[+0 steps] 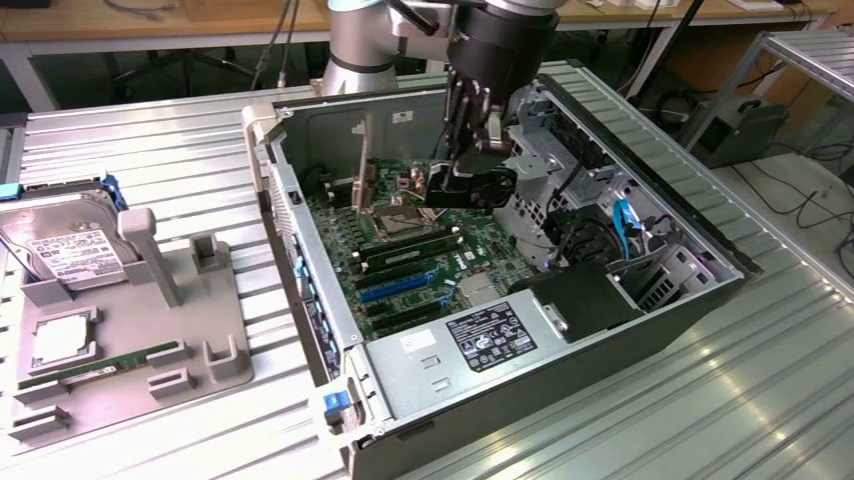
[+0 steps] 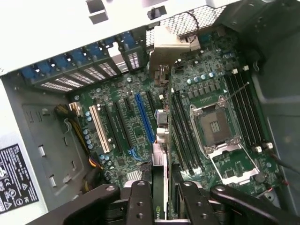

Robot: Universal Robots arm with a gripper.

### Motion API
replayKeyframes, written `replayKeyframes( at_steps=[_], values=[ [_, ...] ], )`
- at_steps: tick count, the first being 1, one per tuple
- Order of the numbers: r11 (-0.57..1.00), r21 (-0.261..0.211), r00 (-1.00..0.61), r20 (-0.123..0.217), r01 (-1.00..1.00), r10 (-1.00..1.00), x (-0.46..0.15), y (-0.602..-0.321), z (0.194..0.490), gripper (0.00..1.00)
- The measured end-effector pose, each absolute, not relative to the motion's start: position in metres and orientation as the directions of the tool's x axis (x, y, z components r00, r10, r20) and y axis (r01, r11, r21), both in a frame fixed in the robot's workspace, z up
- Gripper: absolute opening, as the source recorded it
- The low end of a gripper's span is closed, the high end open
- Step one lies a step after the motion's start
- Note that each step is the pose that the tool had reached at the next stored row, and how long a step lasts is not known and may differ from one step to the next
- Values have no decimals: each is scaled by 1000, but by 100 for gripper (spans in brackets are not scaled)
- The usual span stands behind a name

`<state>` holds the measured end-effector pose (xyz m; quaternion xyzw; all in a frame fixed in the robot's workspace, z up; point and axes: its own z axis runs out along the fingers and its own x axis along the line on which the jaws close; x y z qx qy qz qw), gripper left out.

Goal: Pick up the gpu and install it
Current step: 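Insert the gpu into the slot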

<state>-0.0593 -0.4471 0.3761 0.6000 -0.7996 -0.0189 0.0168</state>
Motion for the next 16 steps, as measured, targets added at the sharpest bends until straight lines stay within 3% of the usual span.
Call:
replayKeyframes(
  at_steps=[16],
  values=[
    [-3, 50, 4, 4, -999, -1000, -61, -447, 361, 26]
  ],
)
